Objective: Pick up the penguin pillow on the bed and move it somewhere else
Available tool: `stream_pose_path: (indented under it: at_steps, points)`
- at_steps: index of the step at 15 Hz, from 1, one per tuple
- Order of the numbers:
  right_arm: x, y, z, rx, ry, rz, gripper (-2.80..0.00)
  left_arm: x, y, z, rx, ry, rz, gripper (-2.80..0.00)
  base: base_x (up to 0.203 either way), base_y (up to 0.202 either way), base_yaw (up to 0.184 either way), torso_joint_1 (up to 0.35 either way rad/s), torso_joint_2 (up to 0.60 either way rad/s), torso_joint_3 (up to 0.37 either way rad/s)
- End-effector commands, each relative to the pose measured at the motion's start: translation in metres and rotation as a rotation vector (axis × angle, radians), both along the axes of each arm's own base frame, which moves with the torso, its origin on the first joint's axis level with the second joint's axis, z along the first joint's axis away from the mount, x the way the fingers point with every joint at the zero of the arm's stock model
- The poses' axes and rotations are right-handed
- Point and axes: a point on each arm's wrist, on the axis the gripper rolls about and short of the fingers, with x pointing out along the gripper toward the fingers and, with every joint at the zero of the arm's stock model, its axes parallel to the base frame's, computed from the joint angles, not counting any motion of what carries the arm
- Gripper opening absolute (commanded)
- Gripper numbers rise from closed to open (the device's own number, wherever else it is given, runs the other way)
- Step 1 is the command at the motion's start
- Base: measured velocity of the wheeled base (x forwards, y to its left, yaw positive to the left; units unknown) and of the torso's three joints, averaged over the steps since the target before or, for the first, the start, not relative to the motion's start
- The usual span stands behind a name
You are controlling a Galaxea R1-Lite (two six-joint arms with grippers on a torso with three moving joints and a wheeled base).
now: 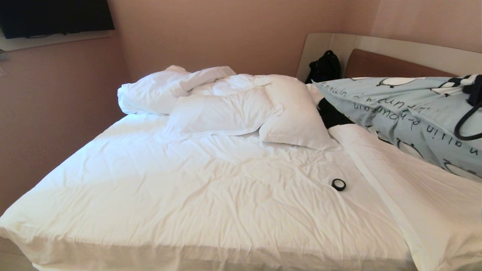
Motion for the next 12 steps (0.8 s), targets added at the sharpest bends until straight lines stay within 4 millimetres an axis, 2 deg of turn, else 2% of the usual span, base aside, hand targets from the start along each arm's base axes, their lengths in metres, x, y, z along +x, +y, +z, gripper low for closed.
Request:
stream_pose_path:
  at_steps: [1,4,12]
  points:
    - [-0.0141,0.0030,0.0090,-0.005,-0.039,0.003,-2.80,0.0001,0.0000,-0.0004,-0.001,0.001,0.001,-2.80,0.000,0.000,0.000,0.000,0.00,0.000]
    - [-0.0136,0.0047,0.0074,-0.006,-0.034,0.011,-2.80,0.0001,0.0000,-0.0004,-0.001,0.001,0.001,-2.80,0.000,0.036,-0.002,0.000,0.00,0.000]
    - [-0.0137,0.0046,0.0078,-0.008,-0.035,0.008,-2.80,0.0001,0.0000,-0.0004,-0.001,0.001,0.001,-2.80,0.000,0.190,-0.001,0.002,0.00,0.003]
